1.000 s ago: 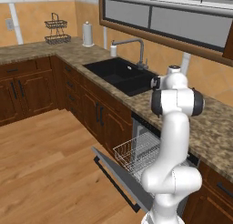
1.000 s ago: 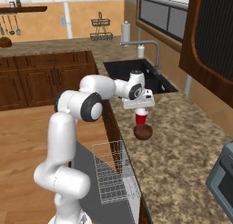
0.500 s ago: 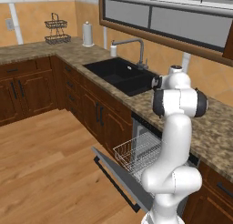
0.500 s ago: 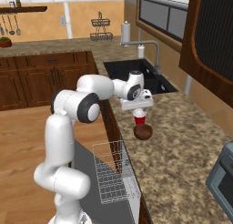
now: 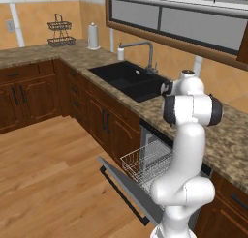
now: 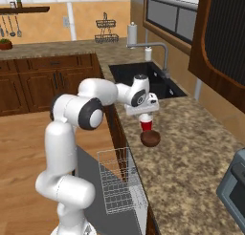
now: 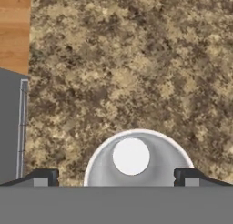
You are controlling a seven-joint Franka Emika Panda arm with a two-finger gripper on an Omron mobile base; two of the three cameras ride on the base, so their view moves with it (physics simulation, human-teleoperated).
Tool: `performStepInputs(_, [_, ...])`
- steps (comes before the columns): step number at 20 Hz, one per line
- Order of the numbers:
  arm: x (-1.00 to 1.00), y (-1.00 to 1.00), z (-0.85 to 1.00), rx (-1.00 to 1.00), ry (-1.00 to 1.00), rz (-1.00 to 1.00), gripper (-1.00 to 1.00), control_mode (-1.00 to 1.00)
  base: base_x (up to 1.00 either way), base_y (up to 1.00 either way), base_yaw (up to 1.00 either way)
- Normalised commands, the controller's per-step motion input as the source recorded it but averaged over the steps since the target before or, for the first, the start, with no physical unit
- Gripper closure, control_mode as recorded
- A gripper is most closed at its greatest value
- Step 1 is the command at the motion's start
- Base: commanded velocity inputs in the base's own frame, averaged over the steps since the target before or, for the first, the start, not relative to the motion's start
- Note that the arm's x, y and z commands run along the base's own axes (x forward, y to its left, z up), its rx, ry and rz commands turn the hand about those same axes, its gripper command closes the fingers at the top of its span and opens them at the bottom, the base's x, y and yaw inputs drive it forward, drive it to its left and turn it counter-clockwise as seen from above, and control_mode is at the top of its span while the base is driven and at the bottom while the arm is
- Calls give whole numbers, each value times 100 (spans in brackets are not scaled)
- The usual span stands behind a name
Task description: Pick up the cup and bowl from the counter, place them in the dishwasher, and close the dishwasher door.
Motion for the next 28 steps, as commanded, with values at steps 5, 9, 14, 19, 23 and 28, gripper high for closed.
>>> performStepInputs(5, [0, 0, 48, 0, -9, 0, -100, -100, 0, 0, 0])
performStepInputs(9, [-16, 0, 13, 0, 12, 1, -100, -100, 0, 0, 0])
performStepInputs(14, [-16, 2, -11, -2, 17, 0, -100, -100, 0, 0, 0])
performStepInputs(19, [3, 8, -13, -2, 3, 3, -100, -100, 0, 0, 0])
performStepInputs(23, [0, -1, -22, -1, 5, 11, -100, -100, 0, 0, 0])
performStepInputs(28, [2, -4, -32, -3, 9, 11, -100, -100, 0, 0, 0])
